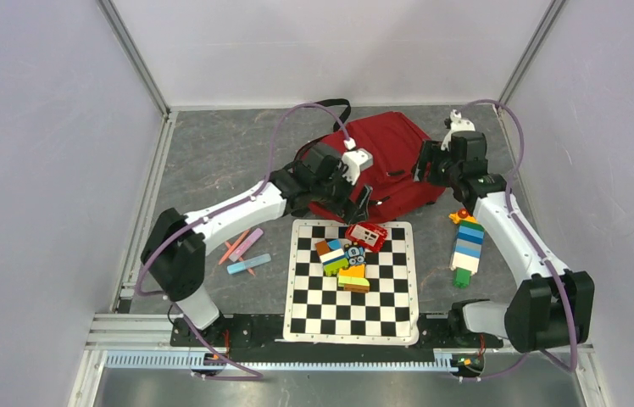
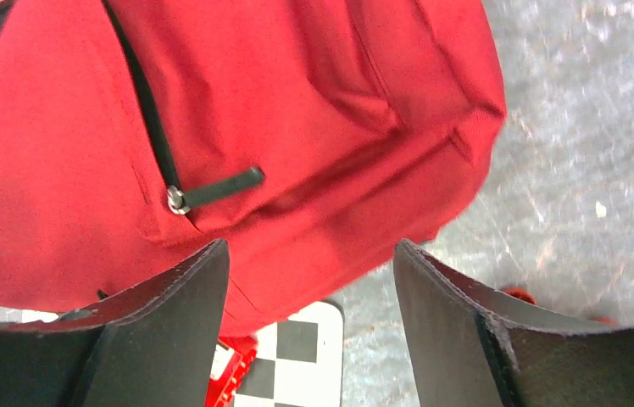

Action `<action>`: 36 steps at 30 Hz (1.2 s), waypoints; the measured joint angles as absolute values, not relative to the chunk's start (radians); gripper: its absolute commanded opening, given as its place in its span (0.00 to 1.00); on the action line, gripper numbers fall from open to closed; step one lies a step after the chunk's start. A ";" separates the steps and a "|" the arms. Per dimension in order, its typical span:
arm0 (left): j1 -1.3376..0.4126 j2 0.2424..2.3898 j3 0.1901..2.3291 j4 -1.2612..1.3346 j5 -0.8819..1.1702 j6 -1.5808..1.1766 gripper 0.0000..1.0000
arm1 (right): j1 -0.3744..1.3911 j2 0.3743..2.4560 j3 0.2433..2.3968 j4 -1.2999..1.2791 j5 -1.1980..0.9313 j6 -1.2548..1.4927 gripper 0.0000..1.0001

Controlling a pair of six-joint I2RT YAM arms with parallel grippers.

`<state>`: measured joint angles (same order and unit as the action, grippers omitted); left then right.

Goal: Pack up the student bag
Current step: Zip the student bag at the center of the board.

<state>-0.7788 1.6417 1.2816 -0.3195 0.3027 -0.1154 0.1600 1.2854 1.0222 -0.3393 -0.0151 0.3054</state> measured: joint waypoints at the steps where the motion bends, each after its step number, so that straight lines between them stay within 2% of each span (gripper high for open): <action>1: -0.792 1.664 1.295 -0.329 0.306 -0.083 0.87 | 0.146 1.274 1.003 -0.350 -0.019 0.319 0.76; 6: -0.802 1.747 1.383 -0.362 0.312 0.022 0.82 | 0.135 1.243 0.979 -0.375 -0.051 0.354 0.75; 12: -0.802 1.818 1.460 -0.374 0.307 0.094 0.65 | 0.134 1.238 0.957 -0.356 -0.101 0.387 0.74; 19: -0.808 1.885 1.537 -0.414 0.307 0.146 0.55 | 0.131 1.238 0.921 -0.356 -0.129 0.406 0.73; 24: -0.812 1.921 1.573 -0.436 0.306 0.176 0.51 | 0.130 1.238 0.917 -0.355 -0.138 0.416 0.73; 27: -0.814 1.929 1.573 -0.445 0.302 0.184 0.45 | 0.130 1.238 0.916 -0.353 -0.141 0.420 0.72; 29: -0.816 1.936 1.574 -0.450 0.297 0.189 0.39 | 0.130 1.238 0.913 -0.352 -0.142 0.422 0.73; 36: -0.828 1.952 1.575 -0.461 0.273 0.202 0.03 | 0.128 1.233 0.880 -0.353 -0.131 0.443 0.78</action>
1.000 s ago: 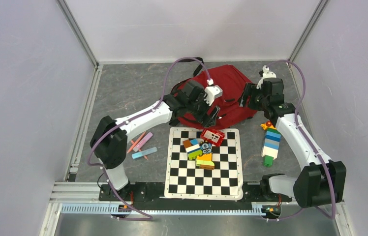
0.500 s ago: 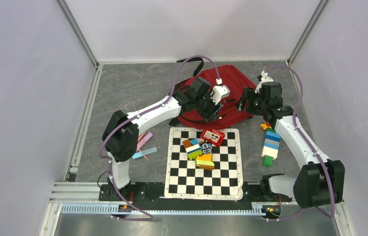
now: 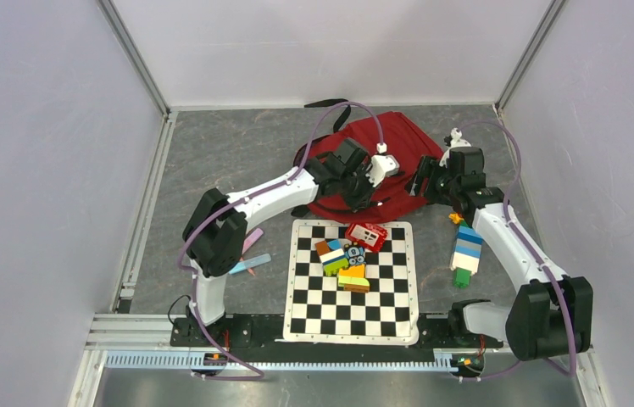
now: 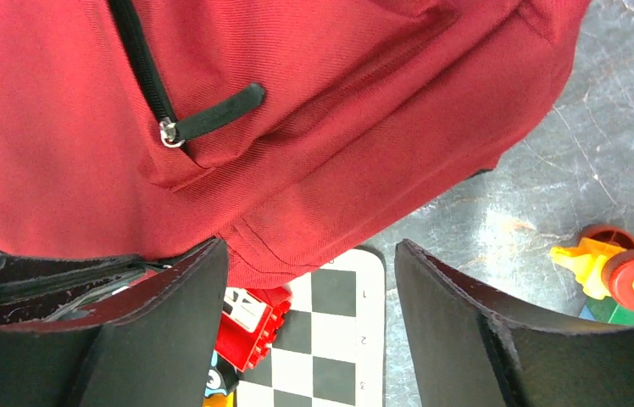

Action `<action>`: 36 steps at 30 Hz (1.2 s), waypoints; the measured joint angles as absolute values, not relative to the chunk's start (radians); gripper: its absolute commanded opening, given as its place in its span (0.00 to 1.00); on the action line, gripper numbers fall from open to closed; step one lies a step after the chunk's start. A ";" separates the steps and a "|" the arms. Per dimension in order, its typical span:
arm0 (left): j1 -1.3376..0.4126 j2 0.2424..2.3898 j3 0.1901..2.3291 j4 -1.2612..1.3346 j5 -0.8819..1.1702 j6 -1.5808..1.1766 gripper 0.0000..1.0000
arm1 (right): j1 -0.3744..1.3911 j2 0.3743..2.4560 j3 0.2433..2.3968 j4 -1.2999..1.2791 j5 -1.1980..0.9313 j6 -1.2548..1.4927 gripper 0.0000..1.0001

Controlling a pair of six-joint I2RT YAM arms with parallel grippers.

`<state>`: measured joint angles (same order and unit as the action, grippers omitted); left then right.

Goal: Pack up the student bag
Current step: Zip the student bag at the center of the board.

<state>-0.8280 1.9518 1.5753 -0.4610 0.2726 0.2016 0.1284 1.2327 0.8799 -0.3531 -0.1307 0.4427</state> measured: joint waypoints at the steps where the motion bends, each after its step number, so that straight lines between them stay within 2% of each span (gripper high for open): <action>1: -0.832 1.952 1.575 -0.462 0.266 0.204 0.02 | 0.128 1.229 0.871 -0.353 -0.126 0.450 0.79; 6: -0.851 1.952 1.575 -0.463 0.245 0.204 0.02 | 0.118 1.222 0.841 -0.346 -0.109 0.498 0.83; 10: -0.873 1.947 1.562 -0.458 0.219 0.203 0.02 | 0.115 1.223 0.821 -0.310 -0.112 0.540 0.90; 19: -0.909 1.875 1.491 -0.443 0.165 0.201 0.02 | 0.113 1.284 0.793 -0.219 -0.127 0.623 0.88; 22: -0.913 1.866 1.490 -0.437 0.157 0.199 0.02 | 0.111 1.320 0.793 -0.209 -0.128 0.636 0.77; 24: -0.914 1.865 1.488 -0.435 0.149 0.199 0.02 | 0.110 1.354 0.794 -0.189 -0.135 0.645 0.65; 26: -0.916 1.864 1.486 -0.432 0.135 0.199 0.02 | 0.110 1.386 0.796 -0.173 -0.144 0.649 0.48; 31: -0.935 1.858 1.460 -0.401 0.066 0.200 0.02 | 0.110 1.450 0.830 -0.162 -0.160 0.665 0.00; 36: -0.942 1.812 1.370 -0.336 -0.029 0.205 0.02 | 0.109 1.456 0.859 -0.170 -0.148 0.674 0.00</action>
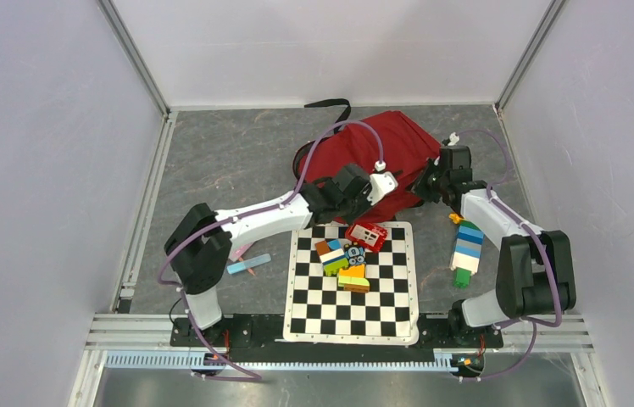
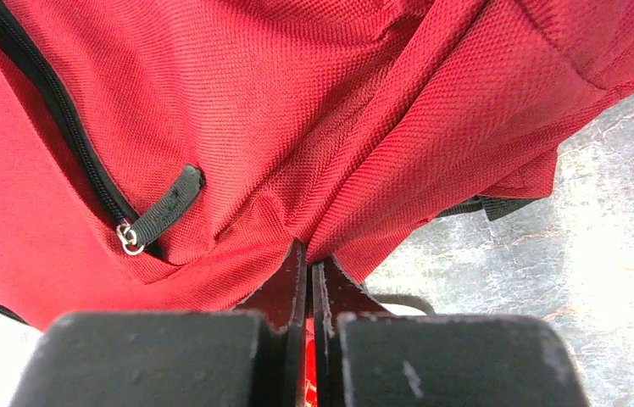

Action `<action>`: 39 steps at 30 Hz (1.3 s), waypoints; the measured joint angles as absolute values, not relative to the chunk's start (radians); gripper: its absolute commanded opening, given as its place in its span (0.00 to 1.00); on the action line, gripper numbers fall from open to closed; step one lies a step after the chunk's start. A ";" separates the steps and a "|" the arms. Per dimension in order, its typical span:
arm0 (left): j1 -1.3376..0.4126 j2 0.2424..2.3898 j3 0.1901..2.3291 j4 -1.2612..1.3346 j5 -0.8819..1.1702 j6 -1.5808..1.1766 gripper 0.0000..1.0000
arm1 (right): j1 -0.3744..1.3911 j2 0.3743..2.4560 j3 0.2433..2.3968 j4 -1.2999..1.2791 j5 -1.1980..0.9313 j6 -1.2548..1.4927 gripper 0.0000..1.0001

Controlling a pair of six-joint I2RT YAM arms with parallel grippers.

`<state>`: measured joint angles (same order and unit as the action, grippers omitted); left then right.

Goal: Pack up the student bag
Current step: Zip the student bag at the center of the board.

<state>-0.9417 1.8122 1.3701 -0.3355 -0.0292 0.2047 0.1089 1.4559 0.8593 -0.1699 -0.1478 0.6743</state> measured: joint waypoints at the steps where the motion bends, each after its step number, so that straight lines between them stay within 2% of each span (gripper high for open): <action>1: -0.942 1.799 1.343 -0.311 -0.056 0.205 0.02 | 0.109 1.457 0.864 -0.175 -0.146 0.675 0.00; 11: -0.950 1.652 1.118 -0.142 -0.213 0.204 0.02 | 0.090 1.468 0.904 -0.212 -0.153 0.677 0.00; 17: -0.941 1.626 1.089 -0.135 -0.246 0.169 0.02 | 0.076 1.470 0.922 -0.228 -0.148 0.674 0.00; 28: -0.808 1.586 1.074 -0.241 -0.321 0.065 0.02 | 0.043 1.477 0.963 -0.229 -0.081 0.602 0.00; 29: -0.799 1.582 1.074 -0.246 -0.320 0.059 0.02 | 0.043 1.477 0.968 -0.228 -0.083 0.585 0.02; 32: -0.775 1.573 1.074 -0.266 -0.304 0.039 0.02 | 0.039 1.482 0.989 -0.221 -0.112 0.513 0.41; 35: -0.765 1.568 1.085 -0.299 -0.249 0.014 0.02 | 0.028 1.482 1.012 -0.170 -0.163 0.421 0.66; 37: -0.763 1.568 1.104 -0.321 -0.213 -0.007 0.02 | 0.025 1.479 1.037 -0.106 -0.229 0.314 0.73; 39: -0.759 1.568 1.129 -0.350 -0.181 -0.030 0.02 | 0.040 1.463 1.052 -0.071 -0.271 0.227 0.75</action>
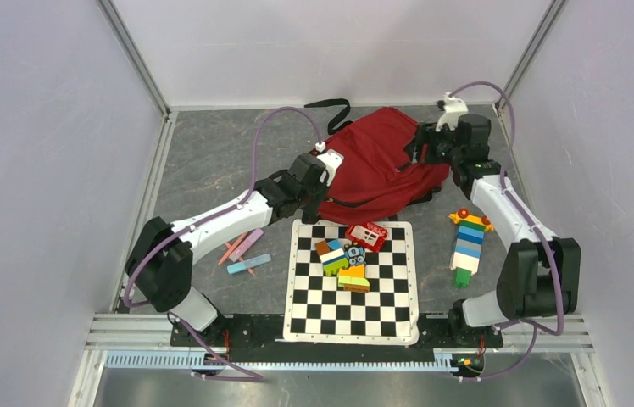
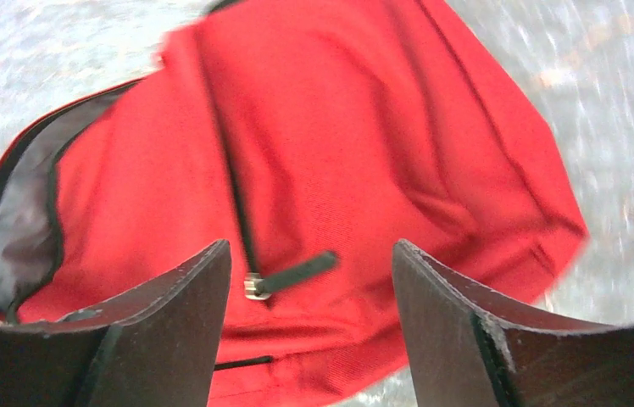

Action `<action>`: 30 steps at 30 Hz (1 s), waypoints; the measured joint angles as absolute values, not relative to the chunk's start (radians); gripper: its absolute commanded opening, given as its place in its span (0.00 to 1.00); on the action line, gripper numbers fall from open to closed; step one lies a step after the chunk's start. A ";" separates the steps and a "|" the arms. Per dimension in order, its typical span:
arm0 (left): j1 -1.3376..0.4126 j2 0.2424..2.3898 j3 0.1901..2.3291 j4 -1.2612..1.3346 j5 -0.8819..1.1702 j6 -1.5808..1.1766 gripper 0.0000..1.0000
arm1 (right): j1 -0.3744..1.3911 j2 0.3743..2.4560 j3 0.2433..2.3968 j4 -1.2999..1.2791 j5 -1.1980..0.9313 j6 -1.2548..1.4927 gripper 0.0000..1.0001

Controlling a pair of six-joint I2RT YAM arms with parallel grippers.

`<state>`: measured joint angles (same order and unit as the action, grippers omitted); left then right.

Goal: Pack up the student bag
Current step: Zip the student bag at the center of the board.

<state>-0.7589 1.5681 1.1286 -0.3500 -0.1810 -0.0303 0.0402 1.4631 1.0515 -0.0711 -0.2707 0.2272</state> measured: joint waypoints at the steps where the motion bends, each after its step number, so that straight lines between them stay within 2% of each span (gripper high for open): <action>1: -0.756 1.568 1.139 -0.359 -0.170 -0.041 0.02 | 0.062 1.450 1.058 -0.064 -0.283 0.170 0.75; 10: -0.706 1.568 1.166 -0.376 -0.063 -0.159 0.02 | 0.418 1.390 1.036 -0.002 -0.408 -0.188 0.71; 20: -0.699 1.568 1.164 -0.370 -0.013 -0.246 0.02 | 0.556 1.382 0.820 0.083 -0.435 -0.314 0.70; 30: -0.695 1.561 1.133 -0.350 0.011 -0.288 0.02 | 0.633 1.400 0.749 0.163 -0.328 -0.431 0.68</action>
<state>-0.6952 1.5612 1.1328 -0.3496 0.0113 -0.2878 0.6334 1.4002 0.7494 0.1631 -0.3279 -0.4313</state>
